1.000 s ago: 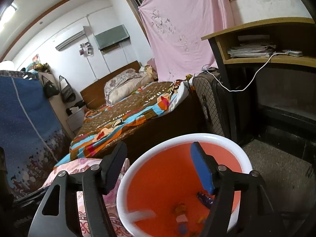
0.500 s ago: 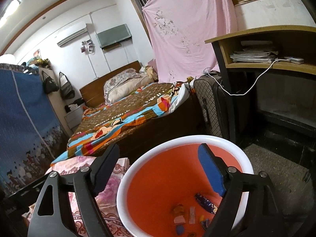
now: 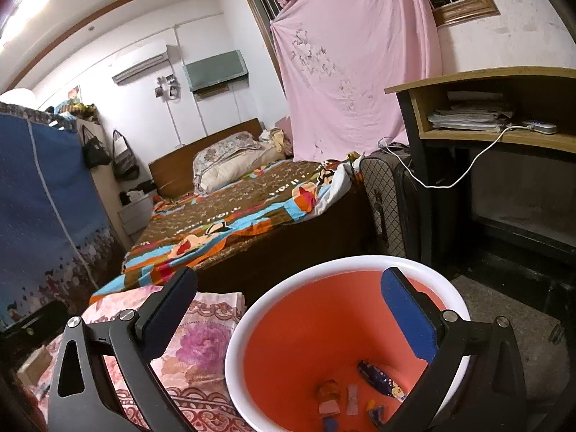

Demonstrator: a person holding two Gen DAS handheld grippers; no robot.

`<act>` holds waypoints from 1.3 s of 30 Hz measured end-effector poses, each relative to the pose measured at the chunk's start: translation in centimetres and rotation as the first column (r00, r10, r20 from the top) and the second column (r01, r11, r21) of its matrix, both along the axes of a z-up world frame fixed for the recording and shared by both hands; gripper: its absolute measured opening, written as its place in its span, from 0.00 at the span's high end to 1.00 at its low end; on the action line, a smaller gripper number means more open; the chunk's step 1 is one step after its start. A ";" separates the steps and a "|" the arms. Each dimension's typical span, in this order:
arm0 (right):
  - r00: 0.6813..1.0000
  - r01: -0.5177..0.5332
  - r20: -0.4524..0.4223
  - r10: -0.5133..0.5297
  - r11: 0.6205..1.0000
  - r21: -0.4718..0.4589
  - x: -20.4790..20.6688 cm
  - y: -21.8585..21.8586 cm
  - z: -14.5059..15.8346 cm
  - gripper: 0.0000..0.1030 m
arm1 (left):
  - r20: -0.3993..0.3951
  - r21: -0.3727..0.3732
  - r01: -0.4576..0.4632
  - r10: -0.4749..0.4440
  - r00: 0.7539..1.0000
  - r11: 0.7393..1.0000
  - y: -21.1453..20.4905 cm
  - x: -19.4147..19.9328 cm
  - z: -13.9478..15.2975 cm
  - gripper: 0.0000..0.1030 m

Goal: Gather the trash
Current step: 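Move both open tools back over the bedspread items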

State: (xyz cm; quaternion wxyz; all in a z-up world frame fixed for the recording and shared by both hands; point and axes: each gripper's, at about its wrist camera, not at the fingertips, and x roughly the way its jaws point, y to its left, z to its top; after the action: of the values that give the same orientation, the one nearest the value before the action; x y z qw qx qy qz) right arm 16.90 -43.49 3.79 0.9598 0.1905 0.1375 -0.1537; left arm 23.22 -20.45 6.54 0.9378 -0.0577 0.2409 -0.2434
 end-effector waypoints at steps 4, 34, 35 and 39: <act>1.000 0.000 0.008 0.000 1.000 -0.002 0.1 0.5 0.0 0.00 | 0.037 -0.005 -0.071 0.071 0.997 0.997 1.2 -0.6 0.2 0.12; 0.974 -0.133 0.165 0.157 0.980 -0.151 -0.1 8.6 1.8 0.00 | 0.165 0.028 -0.332 0.323 0.932 0.943 9.8 -2.8 -0.1 0.11; 0.970 -0.141 0.174 0.169 0.977 -0.160 -0.2 9.1 1.9 0.00 | 0.170 0.031 -0.340 0.330 0.928 0.940 10.1 -2.9 0.0 0.11; 0.957 -0.172 0.200 0.209 0.967 -0.188 -0.5 10.8 2.1 0.00 | 0.192 0.030 -0.385 0.372 0.908 0.923 12.0 -3.6 -0.1 0.11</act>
State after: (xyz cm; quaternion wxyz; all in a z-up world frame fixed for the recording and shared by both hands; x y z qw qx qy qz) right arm 16.44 -32.68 5.90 0.9921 0.1100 0.0355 -0.0497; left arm 19.58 -8.42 6.42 0.9866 -0.0493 0.1459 -0.0531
